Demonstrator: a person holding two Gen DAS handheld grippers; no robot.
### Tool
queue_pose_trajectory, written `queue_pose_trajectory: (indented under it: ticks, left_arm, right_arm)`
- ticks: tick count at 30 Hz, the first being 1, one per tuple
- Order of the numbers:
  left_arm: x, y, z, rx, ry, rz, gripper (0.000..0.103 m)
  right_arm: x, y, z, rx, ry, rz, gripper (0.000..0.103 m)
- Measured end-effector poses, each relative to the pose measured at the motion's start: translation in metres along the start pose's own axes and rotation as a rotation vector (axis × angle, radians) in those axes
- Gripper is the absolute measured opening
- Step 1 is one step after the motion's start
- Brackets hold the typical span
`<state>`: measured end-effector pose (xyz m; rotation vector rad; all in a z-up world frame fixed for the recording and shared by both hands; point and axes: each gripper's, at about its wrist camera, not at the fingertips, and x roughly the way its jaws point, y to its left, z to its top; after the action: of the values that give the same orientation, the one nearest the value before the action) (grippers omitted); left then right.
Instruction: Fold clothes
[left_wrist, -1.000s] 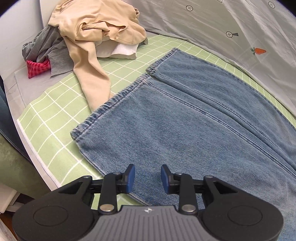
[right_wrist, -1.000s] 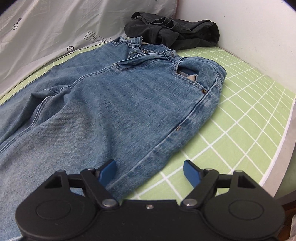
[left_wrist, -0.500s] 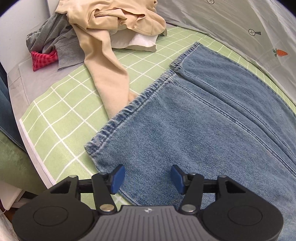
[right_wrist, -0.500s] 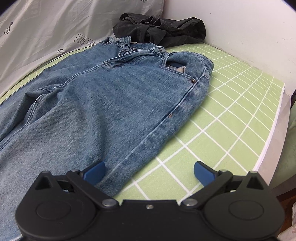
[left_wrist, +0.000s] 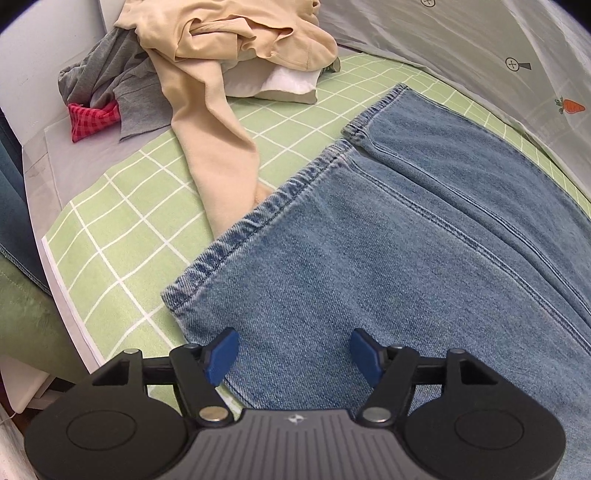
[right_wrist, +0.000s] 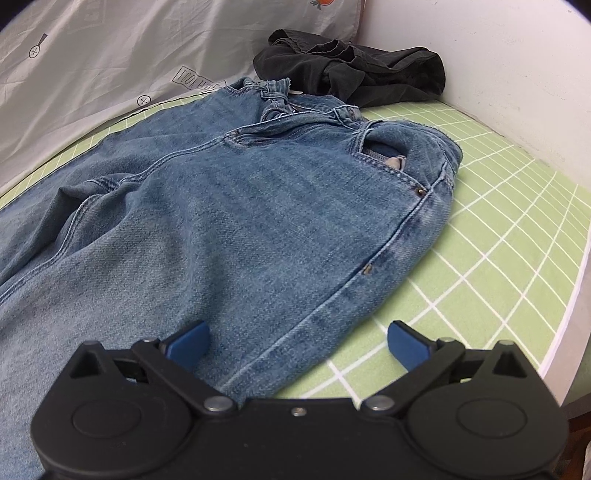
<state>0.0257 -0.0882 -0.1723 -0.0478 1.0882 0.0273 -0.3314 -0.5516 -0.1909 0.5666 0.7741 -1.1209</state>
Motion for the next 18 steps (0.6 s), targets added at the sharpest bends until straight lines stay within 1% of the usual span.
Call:
queue_pose_trajectory:
  ticks: [1,2,3,4,5,6,9,11,14,15,17,18]
  left_arm:
    - [-0.001,-0.001,0.000,0.006,-0.005,0.010,0.055]
    - [-0.002,-0.003,-0.001,0.021,-0.010,0.020,0.042]
    - [-0.003,-0.005,-0.001,0.032,-0.014,0.024,0.030]
    - [-0.004,-0.005,0.000,0.032,-0.013,0.012,0.000]
    - [-0.005,-0.006,0.000,0.029,-0.012,0.012,0.001]
    - [-0.006,-0.006,0.001,0.028,-0.022,0.018,0.000]
    - [-0.020,-0.006,0.006,0.033,-0.076,0.039,0.000]
    - [-0.037,-0.006,0.016,0.060,-0.148,0.048,0.000]
    - [-0.063,-0.013,0.035,0.156,-0.259,0.078,0.000]
    - [-0.067,-0.013,0.042,0.171,-0.270,0.070,0.000]
    - [-0.067,-0.008,0.051,0.151,-0.259,0.018,0.001]
    - [-0.061,0.000,0.052,0.107,-0.237,-0.046,0.001]
  right_arm:
    - [0.001,0.001,0.003,-0.004,-0.006,0.010,0.099]
    - [-0.001,0.003,0.005,-0.022,-0.029,0.027,0.078]
    - [-0.003,0.005,0.007,-0.043,-0.048,0.048,0.045]
    - [-0.004,0.007,0.011,-0.052,-0.044,0.070,0.031]
    - [-0.003,0.009,0.016,-0.054,-0.027,0.094,0.014]
    - [-0.003,0.011,0.020,-0.057,-0.020,0.108,0.011]
    - [-0.011,0.017,0.031,-0.075,-0.064,0.104,0.009]
    - [-0.023,0.017,0.041,-0.047,-0.117,0.118,0.009]
    - [-0.041,0.018,0.061,-0.009,-0.194,0.146,0.009]
    - [-0.045,0.018,0.066,0.000,-0.209,0.153,0.009]
    - [-0.045,0.021,0.071,0.013,-0.218,0.149,0.009]
    - [-0.045,0.023,0.073,0.018,-0.221,0.145,0.009]
